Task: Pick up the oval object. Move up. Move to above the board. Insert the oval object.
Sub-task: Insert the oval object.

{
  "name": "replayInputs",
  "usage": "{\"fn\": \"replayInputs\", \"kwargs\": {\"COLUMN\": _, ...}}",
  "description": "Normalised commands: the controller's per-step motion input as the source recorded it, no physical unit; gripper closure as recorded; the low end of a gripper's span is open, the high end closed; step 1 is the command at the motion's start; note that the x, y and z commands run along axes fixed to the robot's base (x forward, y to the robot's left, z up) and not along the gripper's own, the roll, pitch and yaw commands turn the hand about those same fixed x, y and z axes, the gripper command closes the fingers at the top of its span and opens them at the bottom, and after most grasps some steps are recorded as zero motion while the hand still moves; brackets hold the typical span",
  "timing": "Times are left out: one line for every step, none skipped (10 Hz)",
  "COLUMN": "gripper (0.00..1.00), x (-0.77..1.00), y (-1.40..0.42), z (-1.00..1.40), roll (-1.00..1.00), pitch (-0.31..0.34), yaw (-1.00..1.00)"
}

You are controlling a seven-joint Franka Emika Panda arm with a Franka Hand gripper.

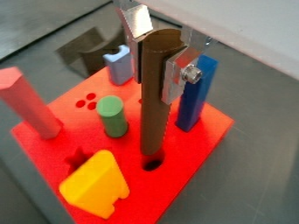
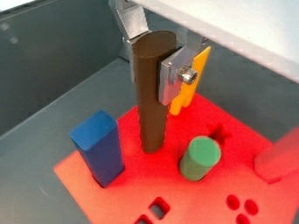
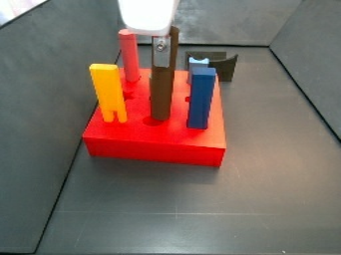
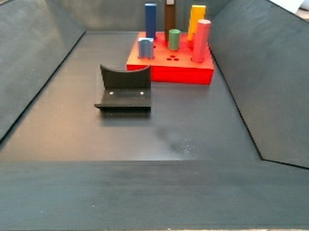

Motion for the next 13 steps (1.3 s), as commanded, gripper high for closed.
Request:
{"fn": "replayInputs", "kwargs": {"gripper": 1.00, "x": -0.06, "y": -0.09, "z": -0.01, "roll": -0.18, "pitch": -0.221, "yaw": -0.78}}
{"fn": "replayInputs", "kwargs": {"gripper": 1.00, "x": -0.41, "y": -0.27, "z": -0.21, "roll": -0.09, "pitch": -0.174, "yaw": -0.49}}
{"fn": "replayInputs", "kwargs": {"gripper": 1.00, "x": -0.65, "y": -0.25, "z": -0.30, "roll": -0.05, "pitch": -0.154, "yaw": -0.18}}
{"fn": "replayInputs", "kwargs": {"gripper": 1.00, "x": -0.63, "y": -0.07, "z": -0.25, "roll": -0.03, "pitch": -0.107, "yaw": 0.00}}
{"fn": "replayInputs", "kwargs": {"gripper": 1.00, "x": -0.27, "y": 0.00, "z": -0.14, "roll": 0.00, "pitch": -0.061, "yaw": 0.00}}
{"fn": "replayInputs", "kwargs": {"gripper": 1.00, "x": 0.00, "y": 0.12, "z": -0.11, "roll": 0.00, "pitch": 0.000, "yaw": -0.02}}
{"fn": "replayInputs", "kwargs": {"gripper": 1.00, "x": 0.05, "y": 0.10, "z": -0.16, "roll": 0.00, "pitch": 0.000, "yaw": 0.00}}
{"fn": "replayInputs", "kwargs": {"gripper": 1.00, "x": 0.24, "y": 0.00, "z": -0.25, "roll": -0.06, "pitch": -0.030, "yaw": 0.00}}
{"fn": "replayInputs", "kwargs": {"gripper": 1.00, "x": 0.44, "y": 0.00, "z": -0.28, "roll": -0.11, "pitch": -0.019, "yaw": -0.06}}
{"fn": "replayInputs", "kwargs": {"gripper": 1.00, "x": 0.42, "y": 0.00, "z": -0.29, "roll": -0.10, "pitch": -0.043, "yaw": -0.14}}
{"fn": "replayInputs", "kwargs": {"gripper": 1.00, "x": 0.20, "y": 0.00, "z": -0.34, "roll": -0.06, "pitch": -0.031, "yaw": -0.12}}
{"fn": "replayInputs", "kwargs": {"gripper": 1.00, "x": 0.04, "y": 0.00, "z": -0.42, "roll": 0.00, "pitch": 0.000, "yaw": -0.06}}
{"fn": "replayInputs", "kwargs": {"gripper": 1.00, "x": 0.01, "y": 0.00, "z": -0.42, "roll": 0.00, "pitch": 0.000, "yaw": -0.05}}
